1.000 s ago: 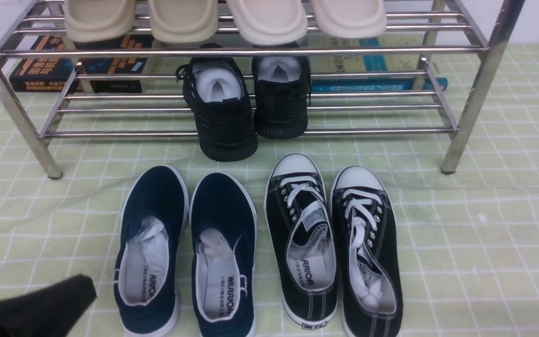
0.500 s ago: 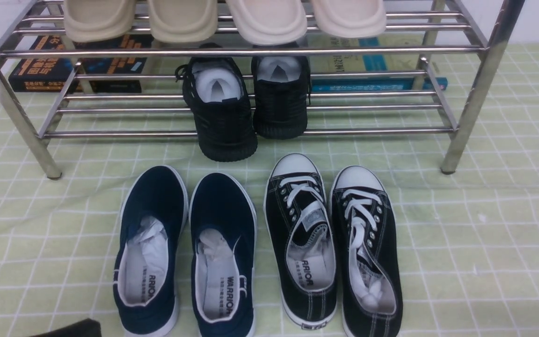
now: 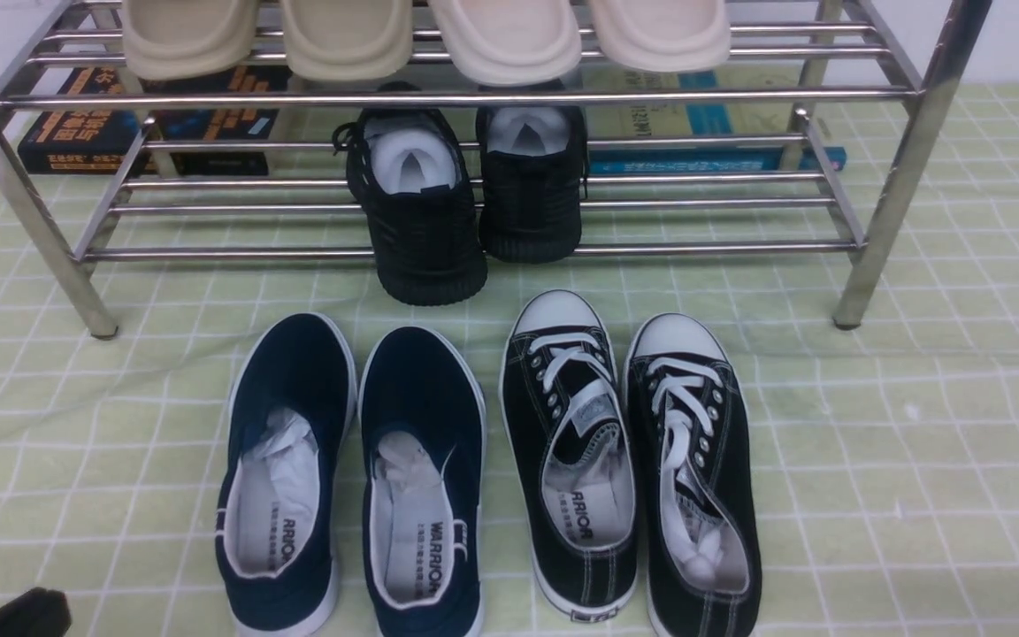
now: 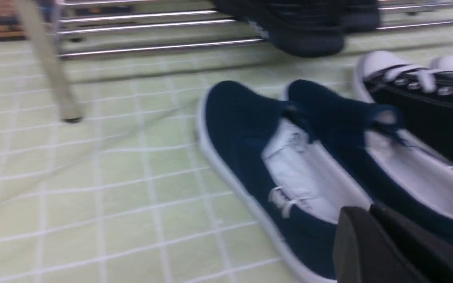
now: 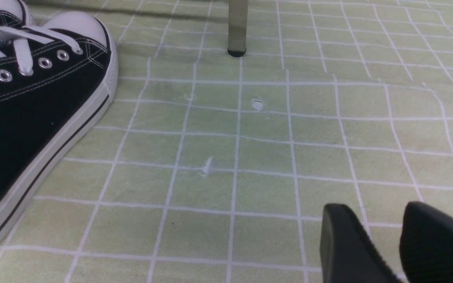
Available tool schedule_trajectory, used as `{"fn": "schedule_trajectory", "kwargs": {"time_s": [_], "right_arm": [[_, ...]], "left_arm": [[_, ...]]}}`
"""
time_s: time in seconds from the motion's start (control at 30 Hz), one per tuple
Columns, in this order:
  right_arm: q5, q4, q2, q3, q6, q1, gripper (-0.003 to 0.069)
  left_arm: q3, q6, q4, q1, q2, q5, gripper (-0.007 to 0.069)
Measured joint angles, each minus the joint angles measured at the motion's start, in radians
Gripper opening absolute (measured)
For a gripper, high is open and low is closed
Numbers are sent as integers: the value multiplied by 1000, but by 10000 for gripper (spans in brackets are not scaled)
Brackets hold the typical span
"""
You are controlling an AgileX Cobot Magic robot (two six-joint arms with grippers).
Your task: Take the shoes off the shelf with your hand from the green coffee tablecloth.
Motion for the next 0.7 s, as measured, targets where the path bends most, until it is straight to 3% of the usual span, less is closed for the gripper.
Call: {"fn": "schedule_trajectory", "kwargs": {"time_s": [0.13, 0.27, 0.5, 0.7], "right_arm": [[0, 0, 0, 0, 0, 0, 237], [0, 0, 0, 0, 0, 0, 237], [0, 0, 0, 0, 0, 0, 237], [0, 0, 0, 0, 0, 0, 237]], "left_arm": [[50, 75, -85, 159, -1, -23, 52], [113, 59, -109, 260, -1, -72, 54], [162, -59, -31, 289, -1, -107, 61], [161, -78, 0, 289, -1, -99, 71]]}}
